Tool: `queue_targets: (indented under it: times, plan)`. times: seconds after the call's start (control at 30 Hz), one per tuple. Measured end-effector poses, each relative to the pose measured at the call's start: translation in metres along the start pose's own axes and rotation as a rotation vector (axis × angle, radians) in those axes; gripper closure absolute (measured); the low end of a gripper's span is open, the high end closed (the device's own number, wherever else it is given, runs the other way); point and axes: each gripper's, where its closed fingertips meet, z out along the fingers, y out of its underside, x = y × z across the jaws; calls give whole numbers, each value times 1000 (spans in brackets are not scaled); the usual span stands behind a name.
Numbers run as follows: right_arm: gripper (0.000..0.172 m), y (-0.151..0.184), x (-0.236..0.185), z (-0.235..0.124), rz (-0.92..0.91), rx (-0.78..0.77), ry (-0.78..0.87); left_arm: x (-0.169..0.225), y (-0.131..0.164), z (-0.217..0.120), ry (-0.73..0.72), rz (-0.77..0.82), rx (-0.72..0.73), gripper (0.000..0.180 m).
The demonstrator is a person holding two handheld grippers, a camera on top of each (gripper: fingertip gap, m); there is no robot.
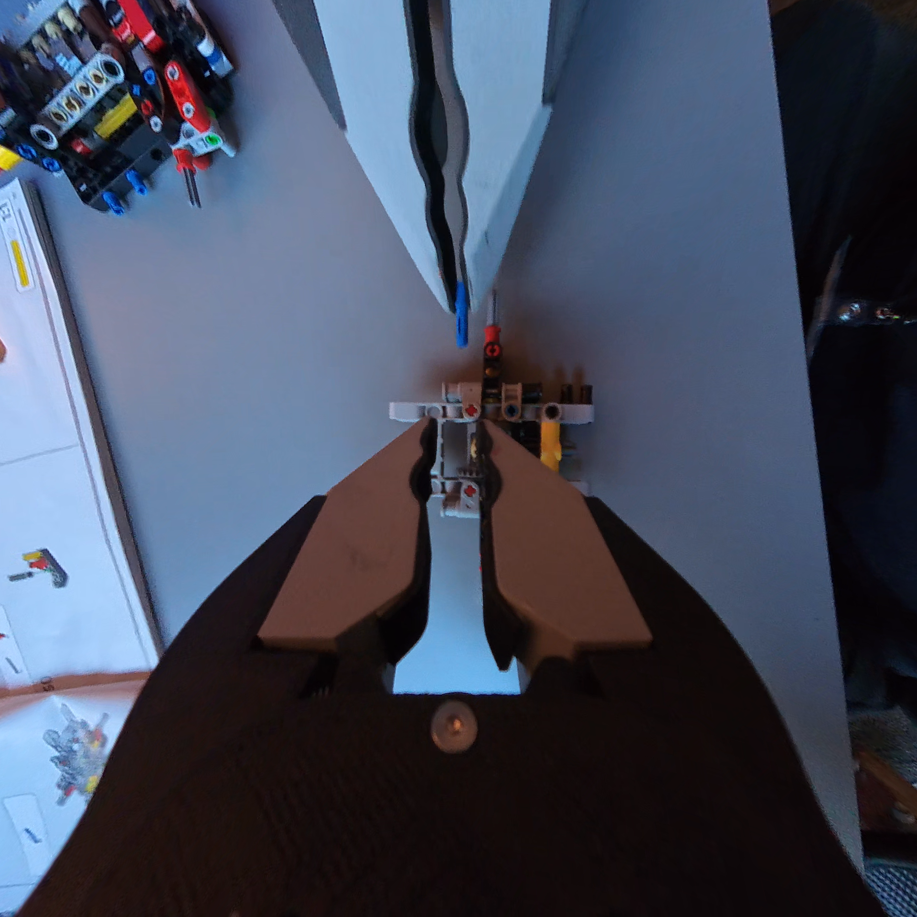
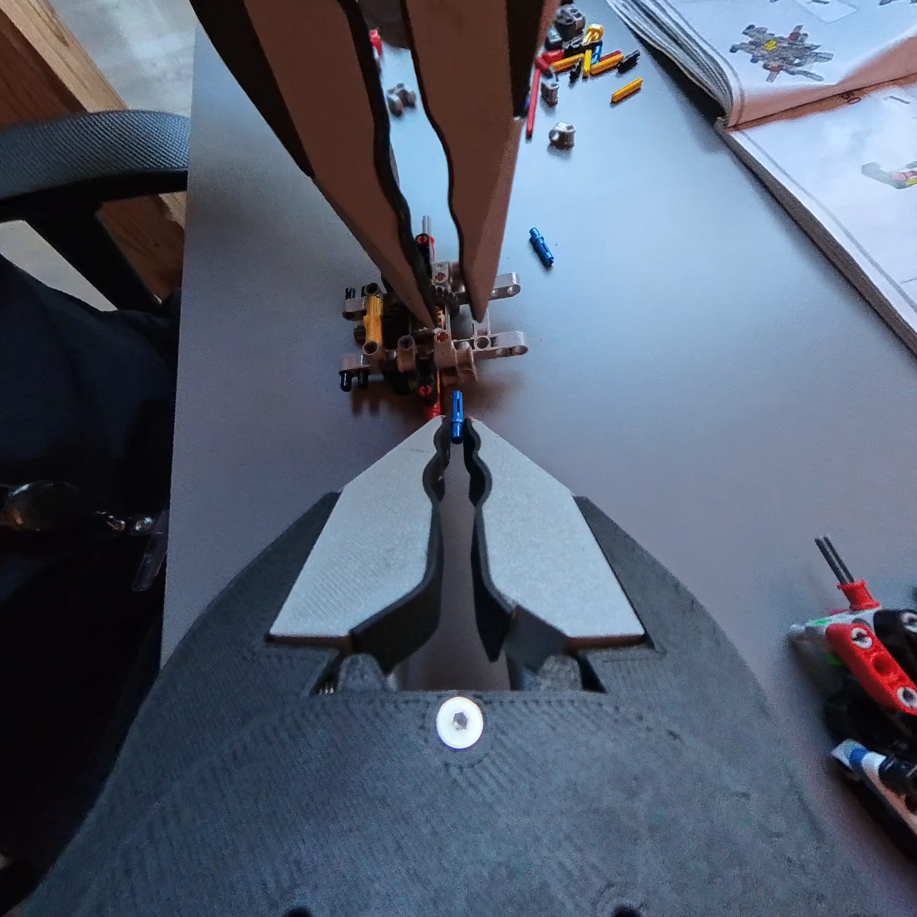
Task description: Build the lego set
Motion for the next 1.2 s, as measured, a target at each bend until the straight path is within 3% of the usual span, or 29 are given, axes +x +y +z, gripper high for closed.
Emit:
queue_targets:
  times: [1.07, 1.2]
  plan:
    - [170, 2, 6, 6, 43, -30, 13, 0, -4, 14, 83, 134, -145, 168]
    - [170, 1, 6, 8, 64, -34, 7, 0, -2, 16, 91, 129, -141, 175]
